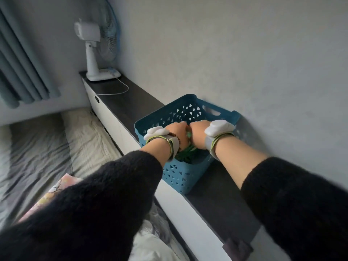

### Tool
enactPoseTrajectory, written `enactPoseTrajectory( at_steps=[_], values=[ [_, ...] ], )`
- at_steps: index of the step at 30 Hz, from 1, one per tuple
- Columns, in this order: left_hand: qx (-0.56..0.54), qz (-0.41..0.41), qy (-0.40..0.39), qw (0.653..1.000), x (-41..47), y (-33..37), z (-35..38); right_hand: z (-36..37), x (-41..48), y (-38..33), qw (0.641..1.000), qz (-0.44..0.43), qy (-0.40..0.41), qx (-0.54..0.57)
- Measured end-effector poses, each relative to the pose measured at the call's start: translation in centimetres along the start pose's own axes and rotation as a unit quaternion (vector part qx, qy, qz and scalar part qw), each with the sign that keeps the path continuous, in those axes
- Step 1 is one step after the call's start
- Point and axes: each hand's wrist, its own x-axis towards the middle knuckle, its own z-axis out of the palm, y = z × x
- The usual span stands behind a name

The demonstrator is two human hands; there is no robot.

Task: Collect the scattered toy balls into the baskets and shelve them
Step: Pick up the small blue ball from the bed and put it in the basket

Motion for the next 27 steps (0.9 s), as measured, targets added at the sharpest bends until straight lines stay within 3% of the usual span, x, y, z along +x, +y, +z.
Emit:
enactPoseTrajectory(
  at_steps=[3, 7, 12, 15, 21, 27],
  values=[
    [-0.159, -0.011, 0.121, 0.98, -2.9, -1.5, -1.1, -1.5, -2.3, -0.2, 0.993, 0.014, 0.104, 0.055],
    [-0.275, -0.071, 0.199, 0.938, -10.1, -2.2, -2.4, -1.7, -8.3, -2.6, 0.966, -0.016, 0.219, 0.135],
    [-0.375, -0.126, 0.269, 0.878, -19.3, -5.2, -0.6, 0.6, -15.9, -7.6, 0.947, -0.098, 0.263, 0.157],
    [-0.396, -0.158, 0.287, 0.858, -23.8, -7.3, 0.8, 2.5, -19.0, -10.5, 0.939, -0.128, 0.251, 0.195],
    [-0.467, -0.244, 0.286, 0.8, -35.4, -14.9, 4.8, 7.4, -26.7, -20.4, 0.916, -0.137, 0.084, 0.367],
    [-0.512, -0.289, 0.278, 0.759, -46.6, -22.3, 5.2, 11.5, -32.4, -30.8, 0.885, -0.124, -0.01, 0.448]
  ],
)
